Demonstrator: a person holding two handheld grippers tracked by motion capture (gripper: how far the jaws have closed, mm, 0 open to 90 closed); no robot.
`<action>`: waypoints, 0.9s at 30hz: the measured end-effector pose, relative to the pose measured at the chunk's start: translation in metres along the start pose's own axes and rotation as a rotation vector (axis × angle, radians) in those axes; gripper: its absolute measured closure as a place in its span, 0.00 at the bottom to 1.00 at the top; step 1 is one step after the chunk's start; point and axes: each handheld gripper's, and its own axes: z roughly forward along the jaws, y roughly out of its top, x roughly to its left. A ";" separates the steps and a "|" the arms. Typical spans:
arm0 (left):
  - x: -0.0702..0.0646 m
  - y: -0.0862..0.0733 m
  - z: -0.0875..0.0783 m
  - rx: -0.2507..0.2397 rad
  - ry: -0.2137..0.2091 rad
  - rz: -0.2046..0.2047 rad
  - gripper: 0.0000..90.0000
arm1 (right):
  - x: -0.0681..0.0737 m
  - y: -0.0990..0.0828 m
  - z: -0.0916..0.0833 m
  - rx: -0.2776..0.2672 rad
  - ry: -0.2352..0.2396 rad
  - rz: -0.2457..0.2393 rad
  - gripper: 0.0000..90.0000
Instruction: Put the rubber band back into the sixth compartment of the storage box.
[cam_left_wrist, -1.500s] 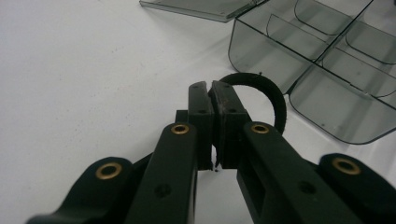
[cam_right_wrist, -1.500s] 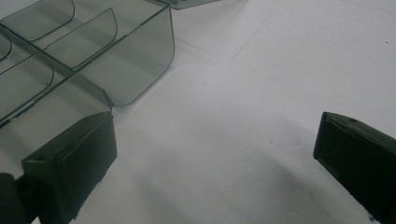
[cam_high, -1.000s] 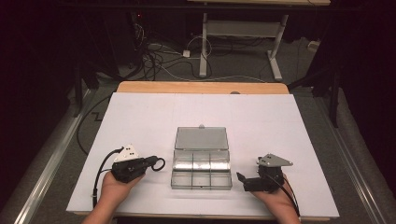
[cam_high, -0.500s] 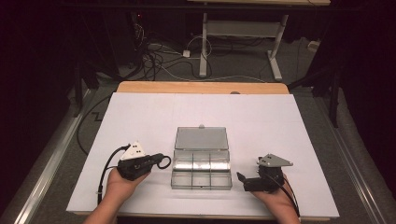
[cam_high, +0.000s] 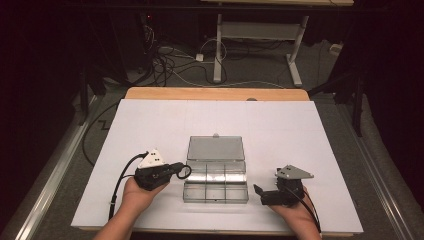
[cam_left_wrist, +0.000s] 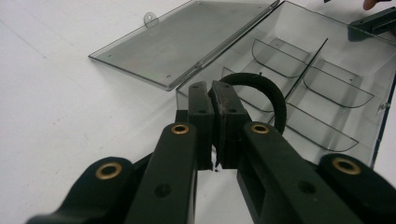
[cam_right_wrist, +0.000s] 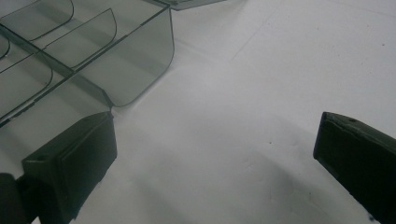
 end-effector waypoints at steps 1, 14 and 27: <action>-0.001 0.001 0.001 0.000 -0.002 0.000 0.95 | 0.000 0.000 0.000 0.000 0.000 0.000 0.00; -0.010 0.008 0.016 0.003 -0.032 0.019 0.95 | 0.000 0.000 0.000 -0.001 0.003 0.001 0.00; -0.016 0.012 0.027 0.012 -0.047 0.033 0.95 | 0.000 0.000 0.000 0.001 0.005 -0.002 0.00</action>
